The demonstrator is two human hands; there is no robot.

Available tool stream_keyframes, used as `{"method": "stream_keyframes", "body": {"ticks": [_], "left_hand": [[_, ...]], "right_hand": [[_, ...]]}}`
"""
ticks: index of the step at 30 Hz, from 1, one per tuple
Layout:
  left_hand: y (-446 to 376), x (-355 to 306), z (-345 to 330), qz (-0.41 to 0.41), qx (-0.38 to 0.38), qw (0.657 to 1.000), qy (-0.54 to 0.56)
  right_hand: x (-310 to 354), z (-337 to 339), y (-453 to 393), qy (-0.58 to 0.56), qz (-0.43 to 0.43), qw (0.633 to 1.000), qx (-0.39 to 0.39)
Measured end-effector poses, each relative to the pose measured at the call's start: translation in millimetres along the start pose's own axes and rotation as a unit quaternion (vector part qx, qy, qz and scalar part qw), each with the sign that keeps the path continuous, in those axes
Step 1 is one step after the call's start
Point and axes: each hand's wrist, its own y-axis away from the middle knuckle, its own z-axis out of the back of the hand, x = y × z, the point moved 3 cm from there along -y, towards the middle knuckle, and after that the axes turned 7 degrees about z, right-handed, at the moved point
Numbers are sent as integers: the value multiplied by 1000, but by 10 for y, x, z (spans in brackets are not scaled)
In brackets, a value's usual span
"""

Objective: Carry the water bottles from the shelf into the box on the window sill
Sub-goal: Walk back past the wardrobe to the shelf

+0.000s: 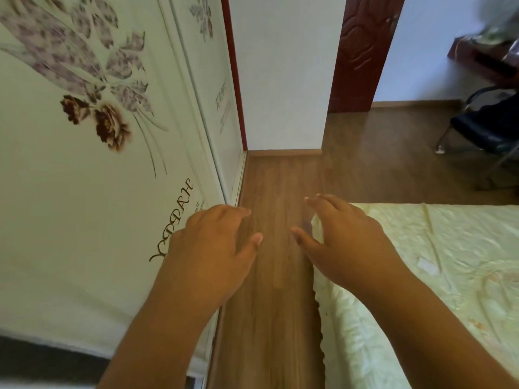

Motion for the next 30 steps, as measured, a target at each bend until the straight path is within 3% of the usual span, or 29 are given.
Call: {"method": "stream_keyframes", "body": {"ticks": [12, 22, 30], "left_hand": [[-1436, -285, -218, -60, 20, 997, 43], [-3066, -223, 64, -101, 9, 994, 43], [-3897, -202, 20, -113, 40, 992, 40]], "right_hand": [[-447, 97, -1113, 26, -65, 998, 6], [-353, 266, -2486, 62, -101, 992, -45], [-434, 213, -3241, 48, -115, 992, -38]]}}
